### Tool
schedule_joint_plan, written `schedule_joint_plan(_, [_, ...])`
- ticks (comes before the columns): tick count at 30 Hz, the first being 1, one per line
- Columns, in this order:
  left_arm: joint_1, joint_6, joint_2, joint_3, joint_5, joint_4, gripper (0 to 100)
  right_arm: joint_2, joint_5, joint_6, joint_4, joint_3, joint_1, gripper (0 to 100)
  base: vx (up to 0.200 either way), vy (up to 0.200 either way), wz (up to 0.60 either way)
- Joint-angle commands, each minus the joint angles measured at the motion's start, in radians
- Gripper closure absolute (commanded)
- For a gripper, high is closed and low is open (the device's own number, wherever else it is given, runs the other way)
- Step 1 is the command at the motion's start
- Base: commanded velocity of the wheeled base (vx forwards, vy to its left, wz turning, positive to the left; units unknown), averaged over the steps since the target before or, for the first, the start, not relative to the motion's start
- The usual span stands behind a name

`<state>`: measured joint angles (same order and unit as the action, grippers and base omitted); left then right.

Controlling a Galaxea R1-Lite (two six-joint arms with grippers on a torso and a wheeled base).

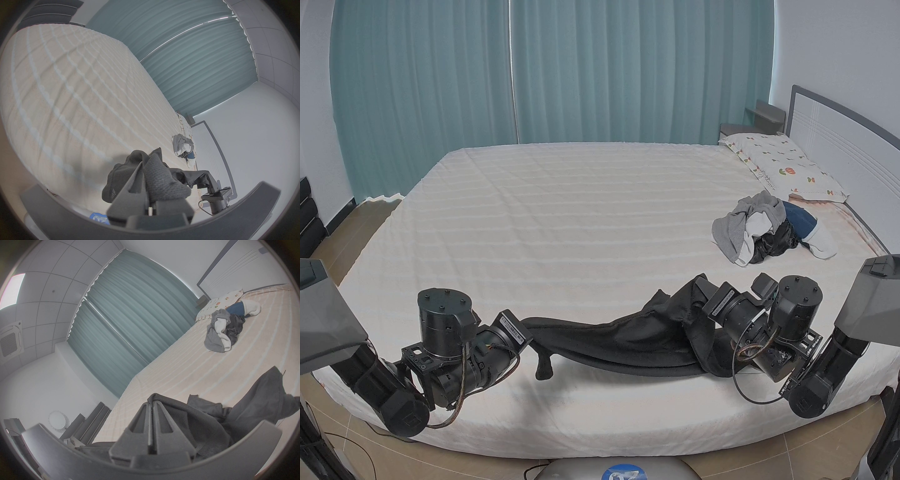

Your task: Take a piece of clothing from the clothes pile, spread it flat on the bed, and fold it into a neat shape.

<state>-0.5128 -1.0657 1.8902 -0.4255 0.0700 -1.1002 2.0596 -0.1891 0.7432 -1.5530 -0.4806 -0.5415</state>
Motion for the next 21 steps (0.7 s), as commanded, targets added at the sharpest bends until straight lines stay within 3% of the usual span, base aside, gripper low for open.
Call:
schedule_joint_plan(1, [-0.003, 0.000, 0.003, 0.001, 0.001, 0.000, 100, -0.036, 0.013, -0.004, -0.009, 0.034, 0.000, 100, -0.200, 0.000, 0.00])
schedule_joint_plan(3, [-0.003, 0.000, -0.002, 0.001, 0.001, 0.000, 100, -0.044, 0.028, -0.004, -0.009, 0.047, -0.002, 100, -0.200, 0.000, 0.00])
schedule_joint_plan(4, [-0.003, 0.003, -0.006, 0.001, 0.001, 0.000, 100, -0.072, 0.074, -0.005, -0.009, 0.074, -0.005, 100, -0.200, 0.000, 0.00])
schedule_joint_plan(6, [-0.003, 0.003, -0.010, 0.002, 0.001, 0.002, 100, -0.102, 0.103, -0.005, -0.009, 0.094, -0.005, 100, -0.200, 0.000, 0.00])
schedule_joint_plan(19, [-0.049, 0.021, -0.183, 0.031, 0.010, 0.010, 100, -0.292, 0.106, -0.076, -0.009, 0.134, -0.043, 100, -0.200, 0.000, 0.00])
schedule_joint_plan(21, [-0.049, 0.036, -0.241, 0.031, 0.010, 0.011, 100, -0.388, 0.112, -0.094, -0.004, 0.131, -0.041, 100, 0.000, 0.000, 0.00])
